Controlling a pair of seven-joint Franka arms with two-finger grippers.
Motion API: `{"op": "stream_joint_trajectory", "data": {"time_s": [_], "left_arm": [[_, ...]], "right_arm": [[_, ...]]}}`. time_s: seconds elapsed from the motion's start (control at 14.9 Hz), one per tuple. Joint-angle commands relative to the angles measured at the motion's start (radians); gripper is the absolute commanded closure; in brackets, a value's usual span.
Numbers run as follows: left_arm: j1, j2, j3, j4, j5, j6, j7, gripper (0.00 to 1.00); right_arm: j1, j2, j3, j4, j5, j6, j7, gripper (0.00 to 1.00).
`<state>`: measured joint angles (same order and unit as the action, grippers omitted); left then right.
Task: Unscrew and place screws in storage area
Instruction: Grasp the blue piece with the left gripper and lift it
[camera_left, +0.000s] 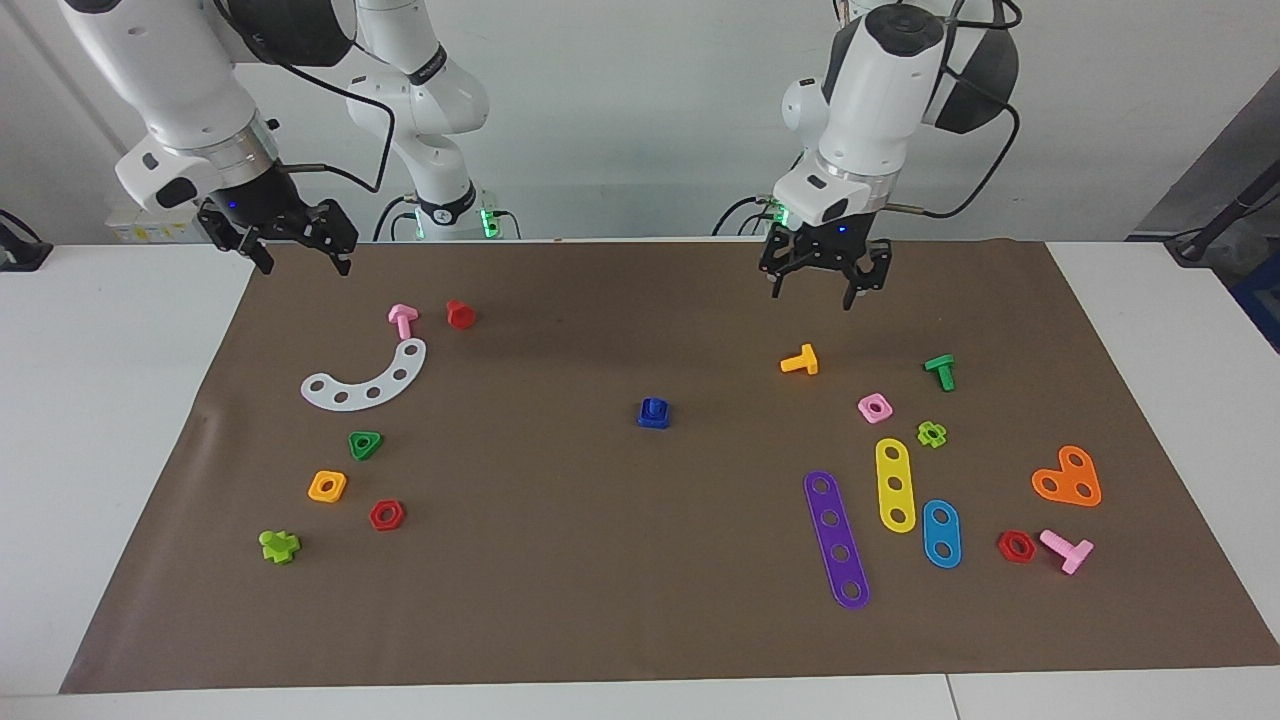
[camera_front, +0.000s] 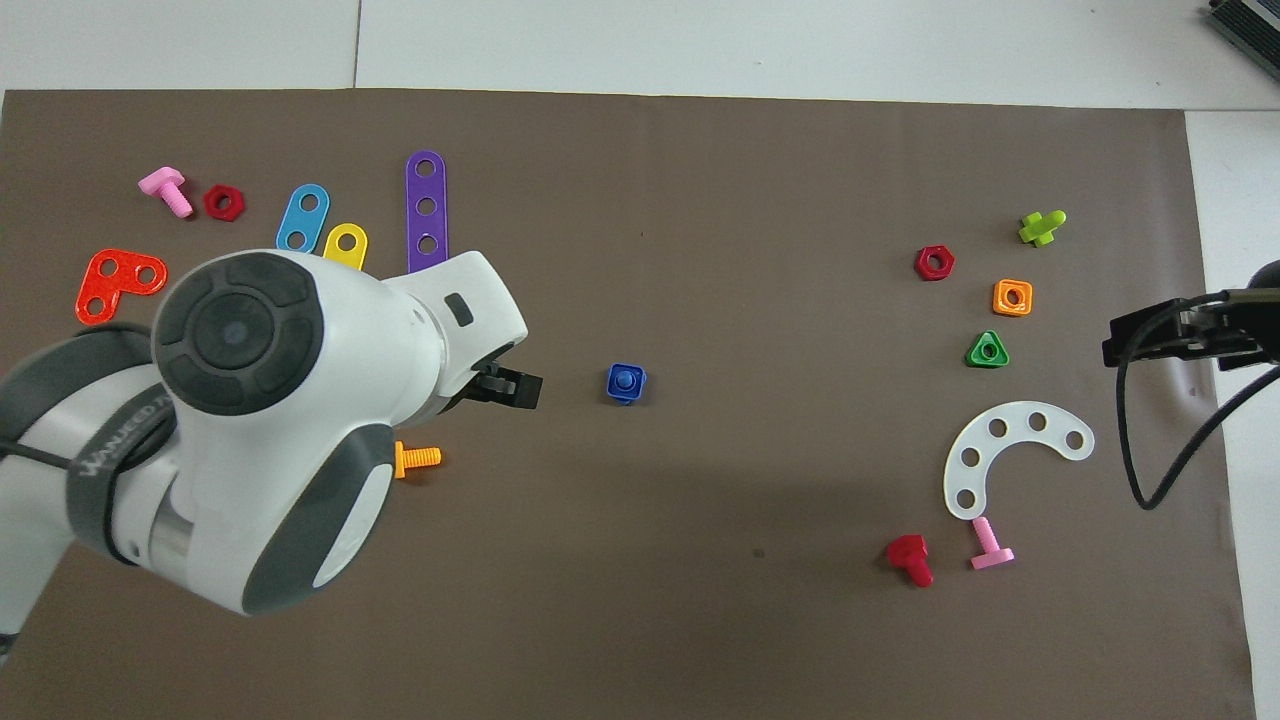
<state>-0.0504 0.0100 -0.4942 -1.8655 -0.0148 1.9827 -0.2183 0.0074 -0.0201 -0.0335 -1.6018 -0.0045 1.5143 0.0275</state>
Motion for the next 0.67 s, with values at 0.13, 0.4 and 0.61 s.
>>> {"op": "stream_joint_trajectory", "data": {"time_s": [0.13, 0.4, 0.61], "left_arm": [[-0.017, 0.091, -0.052, -0.029, 0.016, 0.138, -0.085, 0.03], [-0.032, 0.146, -0.063, -0.035, 0.024, 0.221, -0.092, 0.06], [-0.057, 0.226, -0.064, -0.024, 0.105, 0.274, -0.154, 0.06]], "right_arm": [[-0.001, -0.017, 0.001, -0.010, 0.009, -0.005, 0.006, 0.00], [-0.001, -0.017, 0.001, -0.010, 0.008, -0.005, 0.006, 0.00], [-0.001, -0.017, 0.001, -0.010, 0.009, -0.003, 0.006, 0.00]]}}
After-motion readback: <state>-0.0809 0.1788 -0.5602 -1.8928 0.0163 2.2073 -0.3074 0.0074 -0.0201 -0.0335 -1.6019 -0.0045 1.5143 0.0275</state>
